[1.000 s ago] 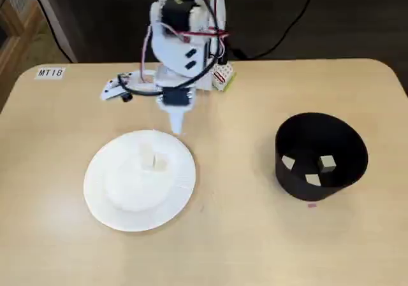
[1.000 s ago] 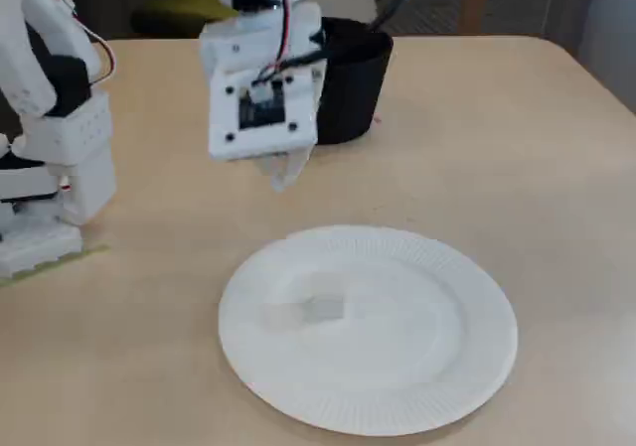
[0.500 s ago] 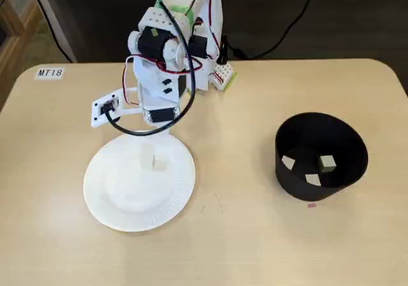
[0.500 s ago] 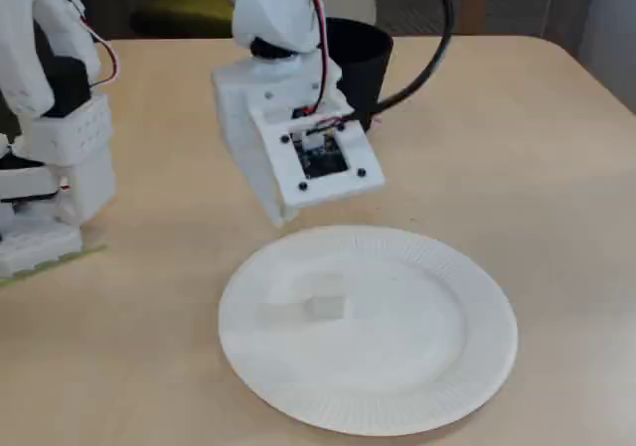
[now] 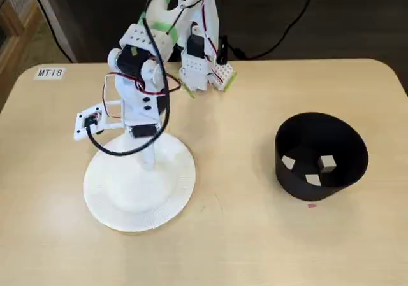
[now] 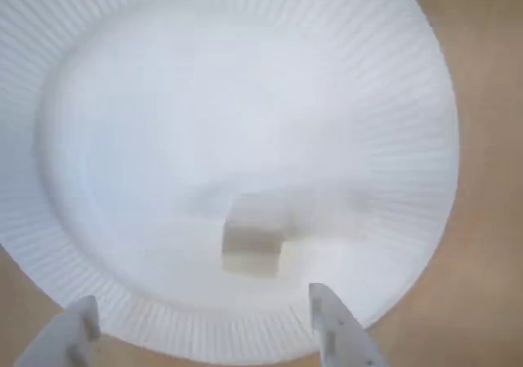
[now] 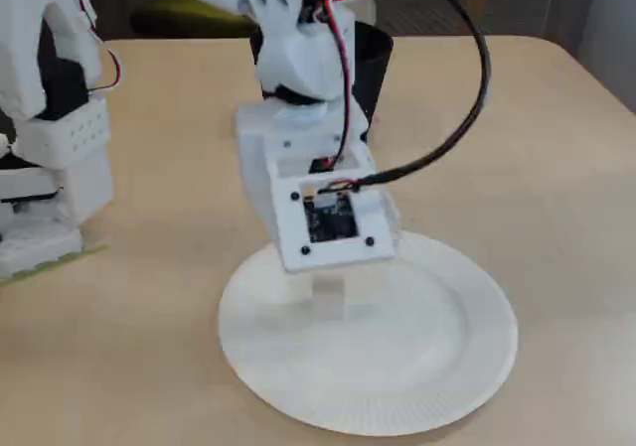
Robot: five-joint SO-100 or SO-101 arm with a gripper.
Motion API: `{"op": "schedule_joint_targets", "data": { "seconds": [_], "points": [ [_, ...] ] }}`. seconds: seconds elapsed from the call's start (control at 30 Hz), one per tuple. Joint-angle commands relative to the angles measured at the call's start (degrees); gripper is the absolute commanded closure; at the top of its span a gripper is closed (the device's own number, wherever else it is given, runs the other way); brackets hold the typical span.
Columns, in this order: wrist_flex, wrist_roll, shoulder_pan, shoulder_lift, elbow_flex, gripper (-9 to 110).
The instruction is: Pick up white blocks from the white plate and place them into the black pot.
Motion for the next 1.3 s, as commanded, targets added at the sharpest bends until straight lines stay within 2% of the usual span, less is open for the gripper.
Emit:
{"op": "schedule_joint_targets", "data": {
  "seconds": [0.0, 0.27, 0.53, 0.67, 0.83, 0.87, 1.13, 1.27],
  "points": [
    [0.7, 1.1, 1.4, -0.4, -2.4, 62],
    [3.6, 3.8, 1.5, -1.9, -2.4, 60],
    [0.4, 5.5, 1.0, -6.1, -2.3, 64],
    [-3.1, 7.1, 0.7, -7.2, -1.8, 72],
    [-7.2, 12.2, -0.4, -9.4, -1.8, 101],
    [-7.4, 12.7, -0.8, -10.2, -2.1, 104],
    [-7.8, 13.9, -3.0, -10.7, -2.4, 104],
    [-11.4, 17.4, -3.0, -4.2, -2.4, 104]
  ]
}}
